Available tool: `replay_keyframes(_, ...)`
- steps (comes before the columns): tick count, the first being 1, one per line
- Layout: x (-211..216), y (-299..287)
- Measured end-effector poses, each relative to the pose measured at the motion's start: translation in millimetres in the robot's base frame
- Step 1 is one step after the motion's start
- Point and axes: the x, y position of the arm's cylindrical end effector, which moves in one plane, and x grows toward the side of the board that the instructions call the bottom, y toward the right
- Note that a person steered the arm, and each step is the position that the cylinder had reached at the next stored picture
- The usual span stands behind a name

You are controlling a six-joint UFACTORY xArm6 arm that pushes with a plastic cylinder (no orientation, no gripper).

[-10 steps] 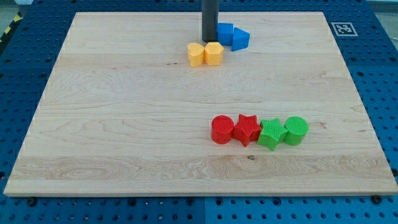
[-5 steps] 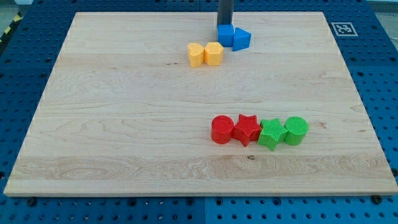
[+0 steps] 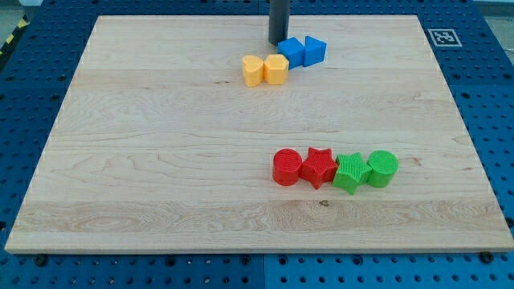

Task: Push blue cube down a bit

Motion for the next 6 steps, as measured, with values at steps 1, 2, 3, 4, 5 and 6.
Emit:
replay_keyframes(1, 21, 0)
replay_keyframes(2, 25, 0)
replay_keyframes(3, 27, 10)
replay_keyframes(4, 35, 17)
replay_keyframes(5, 35, 19)
replay_keyframes(6, 35, 27)
